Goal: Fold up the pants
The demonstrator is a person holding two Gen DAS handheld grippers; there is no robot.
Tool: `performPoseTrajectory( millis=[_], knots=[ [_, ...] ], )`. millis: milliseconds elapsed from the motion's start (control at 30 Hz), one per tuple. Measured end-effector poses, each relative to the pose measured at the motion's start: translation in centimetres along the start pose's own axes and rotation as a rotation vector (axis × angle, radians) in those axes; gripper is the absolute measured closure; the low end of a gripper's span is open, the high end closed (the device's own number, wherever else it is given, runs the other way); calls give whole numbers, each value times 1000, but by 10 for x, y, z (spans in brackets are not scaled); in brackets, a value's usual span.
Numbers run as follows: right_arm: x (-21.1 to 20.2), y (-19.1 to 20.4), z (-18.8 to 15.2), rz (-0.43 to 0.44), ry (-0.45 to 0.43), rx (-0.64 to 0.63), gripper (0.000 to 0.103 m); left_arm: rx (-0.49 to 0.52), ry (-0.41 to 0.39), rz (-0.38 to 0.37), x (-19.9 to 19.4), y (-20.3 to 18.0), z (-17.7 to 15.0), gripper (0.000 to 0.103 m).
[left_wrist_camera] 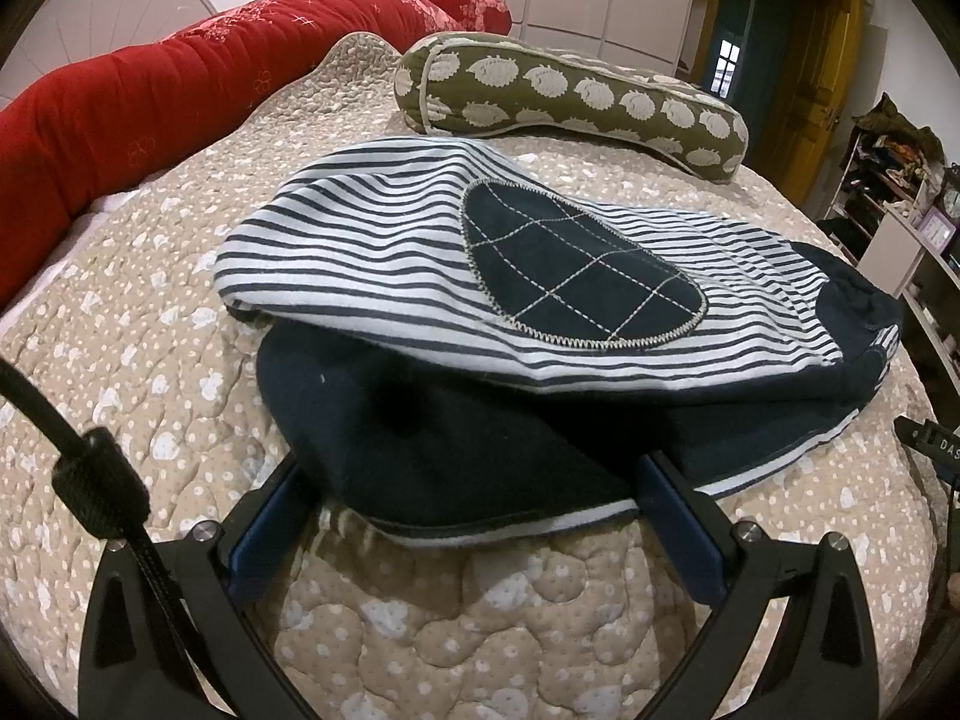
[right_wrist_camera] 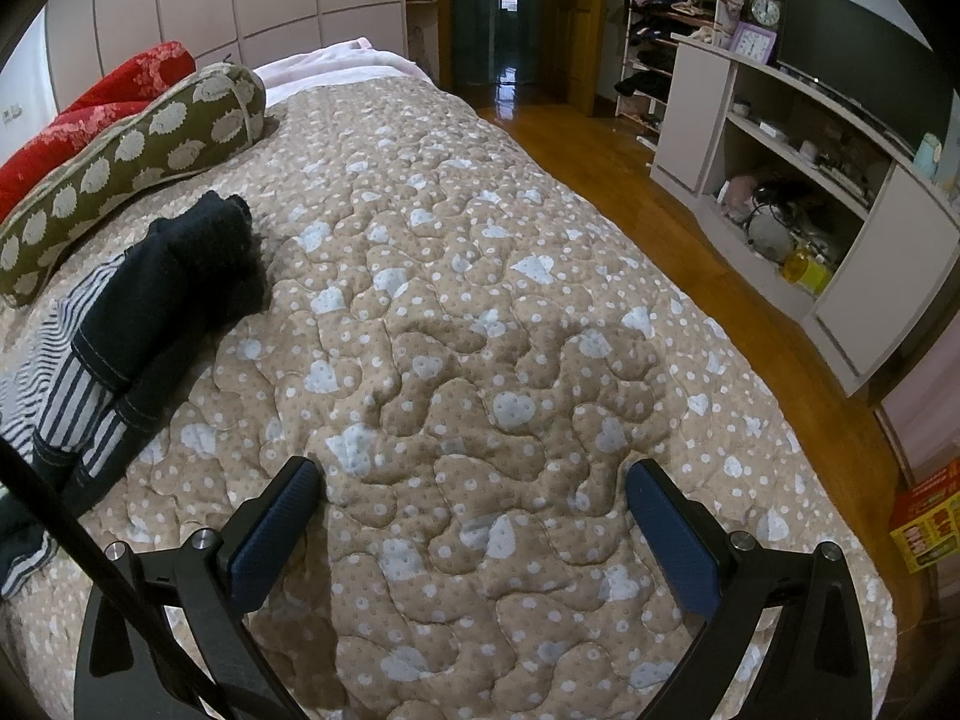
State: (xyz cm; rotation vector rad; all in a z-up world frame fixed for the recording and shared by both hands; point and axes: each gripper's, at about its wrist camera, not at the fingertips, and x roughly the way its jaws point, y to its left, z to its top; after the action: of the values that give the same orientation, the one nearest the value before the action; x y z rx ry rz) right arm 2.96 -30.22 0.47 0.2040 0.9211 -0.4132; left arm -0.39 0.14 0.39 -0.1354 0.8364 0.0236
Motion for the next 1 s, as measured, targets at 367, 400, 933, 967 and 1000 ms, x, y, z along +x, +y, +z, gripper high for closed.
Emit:
performPoseTrajectory(
  millis=[367,400,933,967,1000],
  knots=[
    [-7,-12,-4,53,55,30,0,-8,-3,-15,-2,2,-1,0],
    [-11,-11,-6,60,46,28,0,-6,-1,-17,-3,1,-1,0],
    [-28,34,-7,711,128,150,6,-275,179,-347,-23,71,16,18],
    [-25,39,-8,722,136,149,9,-302,188,-370,-16,73,21,18],
    [-18,46,-7,728,144,151,10,-304,191,-382,-13,73,25,18]
  ],
)
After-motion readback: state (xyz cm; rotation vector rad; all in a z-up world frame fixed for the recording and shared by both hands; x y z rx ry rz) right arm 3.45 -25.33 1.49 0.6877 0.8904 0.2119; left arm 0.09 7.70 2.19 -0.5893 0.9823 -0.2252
